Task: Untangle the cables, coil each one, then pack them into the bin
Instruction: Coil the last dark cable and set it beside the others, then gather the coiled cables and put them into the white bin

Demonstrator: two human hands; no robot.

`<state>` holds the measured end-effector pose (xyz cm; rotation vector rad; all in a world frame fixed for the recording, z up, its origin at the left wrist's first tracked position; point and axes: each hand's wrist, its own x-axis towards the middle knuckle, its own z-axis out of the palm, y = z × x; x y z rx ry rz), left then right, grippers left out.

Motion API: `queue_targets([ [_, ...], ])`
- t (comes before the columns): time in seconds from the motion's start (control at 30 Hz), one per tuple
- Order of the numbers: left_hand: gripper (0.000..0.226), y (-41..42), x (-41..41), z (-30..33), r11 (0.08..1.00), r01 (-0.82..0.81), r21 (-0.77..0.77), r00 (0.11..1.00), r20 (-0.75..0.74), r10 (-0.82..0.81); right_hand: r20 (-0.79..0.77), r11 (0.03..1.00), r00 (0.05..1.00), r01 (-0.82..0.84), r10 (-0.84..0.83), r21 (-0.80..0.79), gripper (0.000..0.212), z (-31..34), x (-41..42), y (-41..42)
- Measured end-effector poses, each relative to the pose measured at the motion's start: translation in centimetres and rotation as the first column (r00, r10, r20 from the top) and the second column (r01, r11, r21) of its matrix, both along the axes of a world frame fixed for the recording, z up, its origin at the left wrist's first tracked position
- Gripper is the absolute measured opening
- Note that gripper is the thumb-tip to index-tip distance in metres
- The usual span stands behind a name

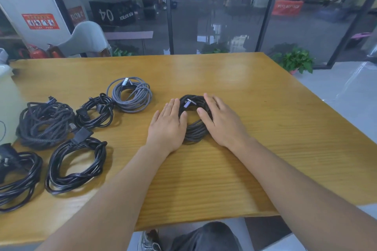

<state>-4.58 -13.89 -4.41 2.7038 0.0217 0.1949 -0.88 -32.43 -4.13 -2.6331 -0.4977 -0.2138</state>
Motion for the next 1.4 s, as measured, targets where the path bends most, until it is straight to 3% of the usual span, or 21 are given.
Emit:
queue_targets([
  [0.4,0.067,3.6,-4.0,0.2,0.992,-0.125,0.004,0.983,0.137,0.123,-0.122,0.997,0.990,-0.065,0.069,0.033,0.073,-0.2,-2.8,4.4],
  [0.67,0.069,7.1,-6.7,0.0,0.989,-0.149,0.005,0.981,0.127,0.147,-0.111,0.984,0.978,-0.171,0.176,0.047,0.071,-0.1,-3.9,9.2],
  [1.4,0.069,7.2,-7.4,-0.4,0.981,-0.141,-0.133,0.979,0.128,0.158,-0.193,0.968,0.954,-0.200,0.228,0.153,0.064,-0.1,-3.9,8.2],
])
